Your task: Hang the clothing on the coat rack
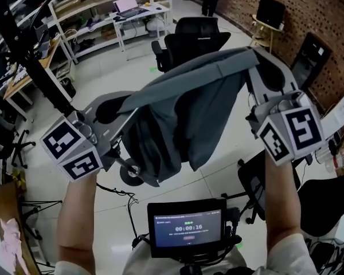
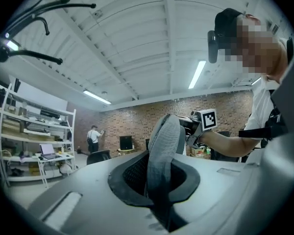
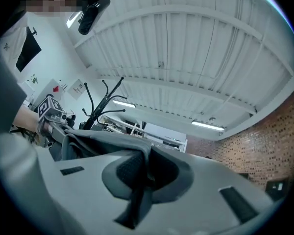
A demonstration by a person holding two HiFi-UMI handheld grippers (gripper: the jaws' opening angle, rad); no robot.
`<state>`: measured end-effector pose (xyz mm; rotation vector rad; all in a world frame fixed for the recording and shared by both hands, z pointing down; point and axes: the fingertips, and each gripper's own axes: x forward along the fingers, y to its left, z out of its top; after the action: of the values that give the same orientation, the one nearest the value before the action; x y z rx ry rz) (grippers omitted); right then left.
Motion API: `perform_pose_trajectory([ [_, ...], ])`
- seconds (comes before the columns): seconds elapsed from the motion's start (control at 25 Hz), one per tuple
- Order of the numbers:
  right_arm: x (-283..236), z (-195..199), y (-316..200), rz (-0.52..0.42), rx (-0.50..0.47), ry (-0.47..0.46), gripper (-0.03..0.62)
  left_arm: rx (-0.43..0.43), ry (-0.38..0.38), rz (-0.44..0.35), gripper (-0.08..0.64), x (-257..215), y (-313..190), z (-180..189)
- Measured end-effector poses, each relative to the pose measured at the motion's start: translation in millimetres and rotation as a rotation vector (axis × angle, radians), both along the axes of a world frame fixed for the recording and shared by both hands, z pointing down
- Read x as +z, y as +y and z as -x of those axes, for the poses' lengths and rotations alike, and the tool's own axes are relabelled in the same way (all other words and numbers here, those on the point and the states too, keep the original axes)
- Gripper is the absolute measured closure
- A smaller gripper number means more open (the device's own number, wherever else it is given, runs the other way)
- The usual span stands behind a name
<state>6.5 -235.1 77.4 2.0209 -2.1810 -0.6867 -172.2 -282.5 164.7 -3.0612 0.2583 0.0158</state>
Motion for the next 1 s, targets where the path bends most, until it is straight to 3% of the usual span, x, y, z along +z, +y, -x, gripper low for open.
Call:
perform_pose_trajectory([
  [0.28,-2.1,59.5,-30.8,-0.003,-0.098,-0.001,0.578,-0.097,-0.002,-0.017,0.540,-5.8,-6.3,66.5],
  [0.68,-24.3,145.1,-92.1,-0.038,-0.349,-0.017,0.578,-0.319,-0.043,-0.072,0.540,-18.5,-25.8,155.3],
  [1.0,-51.9,185.7,-145.2,-0.050,-0.536,-0.074,0.577,-0.472,-0.029,-0.112,0.540,-56.3,-40.9,192.2],
])
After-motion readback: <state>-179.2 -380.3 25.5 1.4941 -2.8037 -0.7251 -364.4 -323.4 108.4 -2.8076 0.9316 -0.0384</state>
